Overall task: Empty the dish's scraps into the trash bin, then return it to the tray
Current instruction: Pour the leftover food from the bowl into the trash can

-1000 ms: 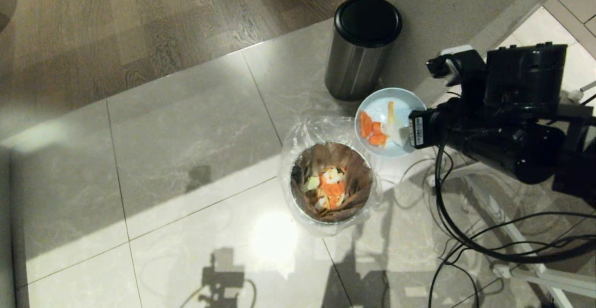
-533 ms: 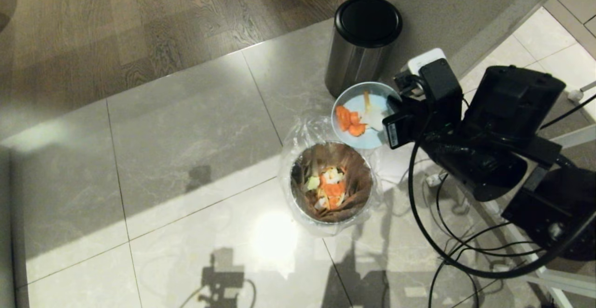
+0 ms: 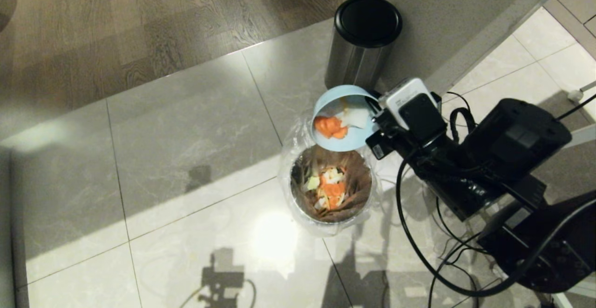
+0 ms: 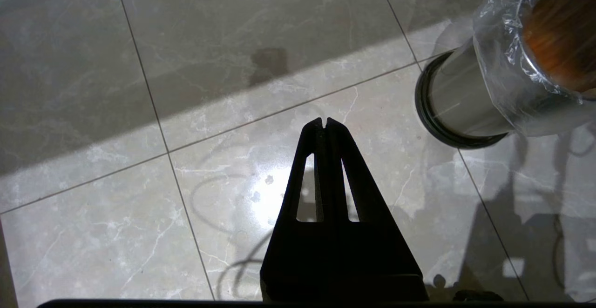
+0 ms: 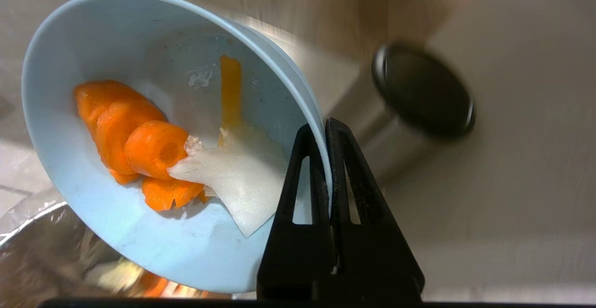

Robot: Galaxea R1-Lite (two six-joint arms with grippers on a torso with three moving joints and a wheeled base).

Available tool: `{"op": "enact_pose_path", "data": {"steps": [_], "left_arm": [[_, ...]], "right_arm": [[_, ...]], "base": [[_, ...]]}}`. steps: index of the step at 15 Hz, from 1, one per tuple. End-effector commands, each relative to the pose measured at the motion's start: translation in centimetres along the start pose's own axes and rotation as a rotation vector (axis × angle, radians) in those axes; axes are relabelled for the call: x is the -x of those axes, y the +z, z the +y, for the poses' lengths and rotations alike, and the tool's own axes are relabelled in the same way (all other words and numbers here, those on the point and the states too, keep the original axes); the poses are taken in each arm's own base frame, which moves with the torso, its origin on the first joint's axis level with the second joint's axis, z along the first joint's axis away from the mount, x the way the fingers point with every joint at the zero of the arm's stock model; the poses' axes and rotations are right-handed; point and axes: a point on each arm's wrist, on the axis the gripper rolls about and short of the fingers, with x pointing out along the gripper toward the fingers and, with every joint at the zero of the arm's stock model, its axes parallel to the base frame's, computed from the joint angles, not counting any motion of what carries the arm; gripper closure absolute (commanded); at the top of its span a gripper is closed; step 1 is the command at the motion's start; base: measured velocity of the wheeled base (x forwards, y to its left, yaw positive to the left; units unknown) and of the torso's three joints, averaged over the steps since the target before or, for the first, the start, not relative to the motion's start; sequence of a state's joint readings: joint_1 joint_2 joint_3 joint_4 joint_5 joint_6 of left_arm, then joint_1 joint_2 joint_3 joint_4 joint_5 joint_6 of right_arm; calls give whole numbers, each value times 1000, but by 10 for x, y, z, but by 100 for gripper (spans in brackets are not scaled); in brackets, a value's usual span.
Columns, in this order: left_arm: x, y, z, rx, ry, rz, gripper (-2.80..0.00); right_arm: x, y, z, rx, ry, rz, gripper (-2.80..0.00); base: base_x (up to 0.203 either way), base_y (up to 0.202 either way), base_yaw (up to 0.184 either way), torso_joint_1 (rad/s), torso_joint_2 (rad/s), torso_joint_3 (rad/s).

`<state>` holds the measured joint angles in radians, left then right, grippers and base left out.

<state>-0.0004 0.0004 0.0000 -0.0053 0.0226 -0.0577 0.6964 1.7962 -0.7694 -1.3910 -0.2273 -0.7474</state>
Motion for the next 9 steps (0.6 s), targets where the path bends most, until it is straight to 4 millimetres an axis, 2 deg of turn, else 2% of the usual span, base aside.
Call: {"op": "enact_pose_path", "data": {"steps": [1,2,6,9], "left_arm": [[0,0,0,1,1,0,0],[0,0,0,1,1,0,0],[0,0,0,1,1,0,0],[0,0,0,1,1,0,0]], "right_arm": [[5,-7,7,48,14,-97,0],[9,-13,13,72,65,-122,0],[11,-12,13,123,162,-231,0],[12,-21,2,186,205,-274,0]], "base": [[0,0,0,0,0,0],[0,0,0,0,0,0],[0,0,0,0,0,0],[0,0,0,0,0,0]]}}
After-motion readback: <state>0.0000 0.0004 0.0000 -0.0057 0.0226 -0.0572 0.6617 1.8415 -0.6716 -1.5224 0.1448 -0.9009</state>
